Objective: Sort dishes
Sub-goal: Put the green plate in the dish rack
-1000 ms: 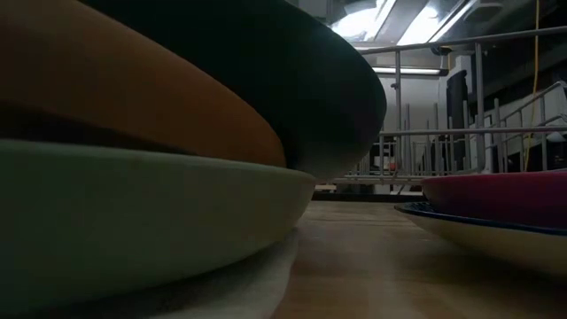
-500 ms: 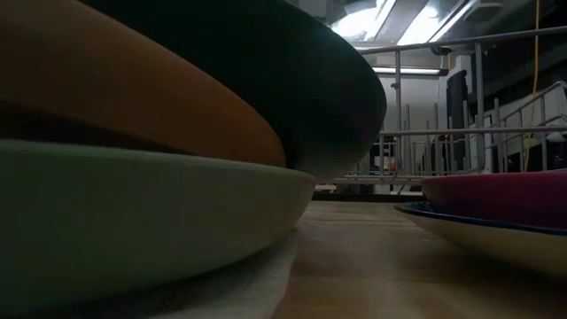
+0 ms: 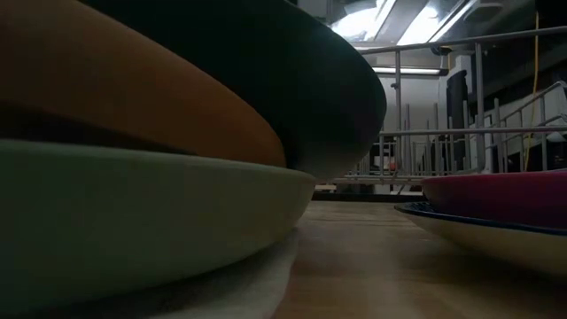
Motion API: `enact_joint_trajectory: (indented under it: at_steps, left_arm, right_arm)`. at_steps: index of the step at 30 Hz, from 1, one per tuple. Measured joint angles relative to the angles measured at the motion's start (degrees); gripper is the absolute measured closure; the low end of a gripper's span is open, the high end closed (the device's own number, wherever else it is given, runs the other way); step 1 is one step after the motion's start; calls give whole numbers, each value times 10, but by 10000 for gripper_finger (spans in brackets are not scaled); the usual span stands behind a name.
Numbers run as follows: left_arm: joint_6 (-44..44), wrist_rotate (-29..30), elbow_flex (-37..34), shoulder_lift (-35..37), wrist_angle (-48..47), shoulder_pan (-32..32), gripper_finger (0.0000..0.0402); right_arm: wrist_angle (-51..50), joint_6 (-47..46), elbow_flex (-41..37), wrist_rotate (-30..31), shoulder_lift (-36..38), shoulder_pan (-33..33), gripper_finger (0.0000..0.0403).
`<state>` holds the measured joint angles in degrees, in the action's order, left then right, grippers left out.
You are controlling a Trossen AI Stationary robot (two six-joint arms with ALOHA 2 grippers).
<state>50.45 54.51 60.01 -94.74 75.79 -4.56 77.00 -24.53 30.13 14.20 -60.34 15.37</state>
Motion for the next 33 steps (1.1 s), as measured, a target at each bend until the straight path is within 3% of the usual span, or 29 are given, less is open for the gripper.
enact_joint_trajectory:
  at_steps: [5,9,14,18,22,26,33]
  left_arm:
    - [9,109,-1,-1,-39,-11,270]
    - [7,162,-1,-1,-62,-21,270]
    - [-38,183,-1,-1,-135,-23,270]
    - [-104,183,-1,-1,-237,-23,270]
    - [-176,182,-1,-1,-346,-23,270]
    - [-256,164,-2,-1,-437,-23,270]
    - [-351,105,-2,-1,-498,-23,270]
  right_arm:
    - [1,-32,1,-39,12,-57,391]
    - [-17,-35,1,-48,19,-88,391]
    - [-59,-34,0,-52,60,-131,391]
    - [-153,-35,0,-42,110,-165,391]
    - [-290,-23,0,6,191,-190,391]
    - [-430,-16,0,91,276,-192,392]
    - [-581,-23,1,213,396,-192,392]
